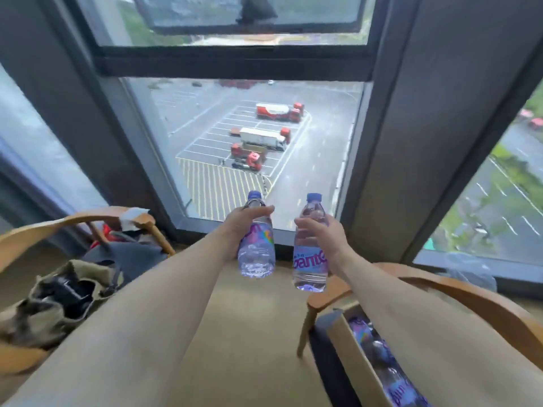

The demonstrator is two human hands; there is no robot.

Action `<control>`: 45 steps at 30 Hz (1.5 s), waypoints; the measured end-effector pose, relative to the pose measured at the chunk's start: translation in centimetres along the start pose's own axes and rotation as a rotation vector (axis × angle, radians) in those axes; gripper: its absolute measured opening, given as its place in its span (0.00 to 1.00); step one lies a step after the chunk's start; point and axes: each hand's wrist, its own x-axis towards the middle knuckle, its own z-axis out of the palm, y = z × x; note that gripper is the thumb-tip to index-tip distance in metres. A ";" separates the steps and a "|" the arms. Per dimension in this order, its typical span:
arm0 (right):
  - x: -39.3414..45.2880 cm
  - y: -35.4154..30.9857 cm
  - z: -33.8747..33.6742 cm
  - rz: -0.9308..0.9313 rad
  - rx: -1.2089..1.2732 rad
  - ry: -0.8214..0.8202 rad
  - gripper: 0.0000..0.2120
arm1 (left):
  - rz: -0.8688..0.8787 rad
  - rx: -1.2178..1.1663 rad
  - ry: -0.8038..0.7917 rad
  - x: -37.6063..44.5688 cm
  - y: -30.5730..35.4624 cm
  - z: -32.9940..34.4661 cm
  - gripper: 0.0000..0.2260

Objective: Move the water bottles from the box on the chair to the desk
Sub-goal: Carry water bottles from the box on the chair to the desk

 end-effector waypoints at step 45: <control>-45.0 16.0 94.0 0.284 -0.412 -1.754 0.27 | 0.238 -0.738 1.815 -64.4 -18.0 -67.5 0.23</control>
